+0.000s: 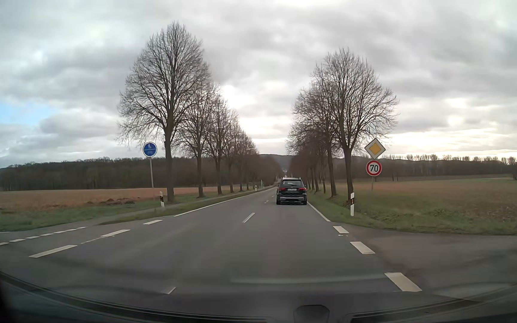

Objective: Follow the waypoints while adhering to traffic rules and regulations

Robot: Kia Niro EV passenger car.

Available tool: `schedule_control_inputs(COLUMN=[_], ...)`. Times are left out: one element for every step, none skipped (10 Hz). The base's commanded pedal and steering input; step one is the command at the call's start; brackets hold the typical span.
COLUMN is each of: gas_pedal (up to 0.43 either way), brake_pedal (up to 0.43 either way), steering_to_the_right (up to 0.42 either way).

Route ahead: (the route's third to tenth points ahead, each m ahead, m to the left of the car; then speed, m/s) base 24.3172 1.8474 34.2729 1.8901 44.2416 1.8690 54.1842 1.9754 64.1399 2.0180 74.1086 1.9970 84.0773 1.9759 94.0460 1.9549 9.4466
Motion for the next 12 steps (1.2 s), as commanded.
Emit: schedule_control_inputs(gas_pedal=[0.390,0.390,0.370,0.350,0.350,0.358,0.358,0.378,0.429,0.461,0.461,0.461], brake_pedal=[0.000,0.000,0.000,0.000,0.000,0.000,0.000,0.000,0.000,0.000,0.000,0.000], steering_to_the_right=[0.003,0.003,0.004,0.004,0.005,0.005,0.005,0.005,0.005,0.005,0.005,0.005])
